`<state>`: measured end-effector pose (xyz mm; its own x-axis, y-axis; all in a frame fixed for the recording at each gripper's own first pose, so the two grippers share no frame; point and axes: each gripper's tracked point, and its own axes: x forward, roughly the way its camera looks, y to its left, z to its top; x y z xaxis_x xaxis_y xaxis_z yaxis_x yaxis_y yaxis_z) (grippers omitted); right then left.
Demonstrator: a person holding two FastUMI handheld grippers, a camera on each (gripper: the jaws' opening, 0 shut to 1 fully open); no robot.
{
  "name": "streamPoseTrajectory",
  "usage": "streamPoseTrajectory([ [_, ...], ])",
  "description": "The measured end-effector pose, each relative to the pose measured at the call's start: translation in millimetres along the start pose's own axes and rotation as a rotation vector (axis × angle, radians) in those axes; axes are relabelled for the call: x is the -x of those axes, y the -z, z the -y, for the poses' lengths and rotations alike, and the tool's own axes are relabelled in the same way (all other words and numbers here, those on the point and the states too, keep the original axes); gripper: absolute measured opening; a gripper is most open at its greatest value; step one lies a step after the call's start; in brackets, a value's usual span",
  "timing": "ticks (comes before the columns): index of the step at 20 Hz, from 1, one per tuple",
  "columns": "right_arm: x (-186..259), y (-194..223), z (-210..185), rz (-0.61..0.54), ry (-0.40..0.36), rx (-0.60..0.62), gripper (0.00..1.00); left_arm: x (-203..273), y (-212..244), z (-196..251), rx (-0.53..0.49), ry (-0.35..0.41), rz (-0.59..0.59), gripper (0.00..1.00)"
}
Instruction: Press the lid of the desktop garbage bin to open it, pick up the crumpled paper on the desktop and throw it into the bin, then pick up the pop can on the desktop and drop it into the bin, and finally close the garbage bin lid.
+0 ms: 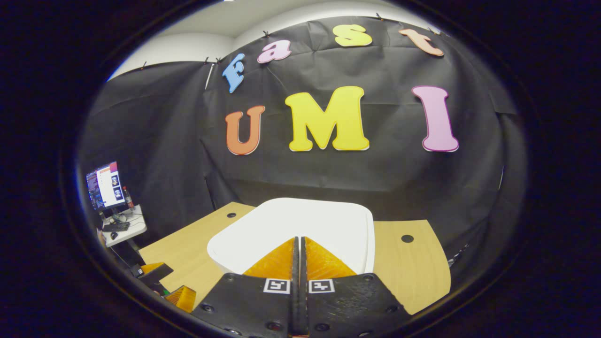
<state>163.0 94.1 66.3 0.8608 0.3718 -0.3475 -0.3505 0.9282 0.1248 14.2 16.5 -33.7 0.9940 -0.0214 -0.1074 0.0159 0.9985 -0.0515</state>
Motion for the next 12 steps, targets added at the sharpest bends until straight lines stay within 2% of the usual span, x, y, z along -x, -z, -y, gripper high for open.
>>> streamPoseTrajectory([
  [2, 0, 4, -1, -0.015, 0.001, 0.019, 0.0, -2, 2, -2, -0.004, -0.005, -0.002, 0.98],
  [3, 1, 7, 0, -0.024, 0.005, 0.029, 0.03, -2, 4, -3, -0.003, -0.004, -0.008, 0.98],
  [5, 1, 7, 0, -0.036, 0.002, 0.026, 0.01, -2, 6, -1, 0.004, 0.001, -0.018, 0.98],
  [7, 4, -7, -1, 0.011, 0.001, -0.002, 0.0, -1, 5, -1, 0.001, 0.001, -0.02, 0.98],
  [8, 7, -13, 5, 0.029, 0.037, 0.015, 0.03, 0, 5, -1, -0.007, 0.002, -0.017, 0.98],
  [10, 22, -30, 12, 0.115, 0.089, 0.044, 0.02, -1, 4, 1, -0.018, 0.002, -0.014, 0.98],
  [11, 28, -43, 12, 0.18, 0.099, 0.063, 0.19, -3, 3, 2, -0.02, 0.003, -0.012, 0.97],
  [12, 40, -59, 9, 0.246, 0.096, 0.079, 0.41, -4, 3, 3, -0.017, 0.006, -0.01, 0.97],
])
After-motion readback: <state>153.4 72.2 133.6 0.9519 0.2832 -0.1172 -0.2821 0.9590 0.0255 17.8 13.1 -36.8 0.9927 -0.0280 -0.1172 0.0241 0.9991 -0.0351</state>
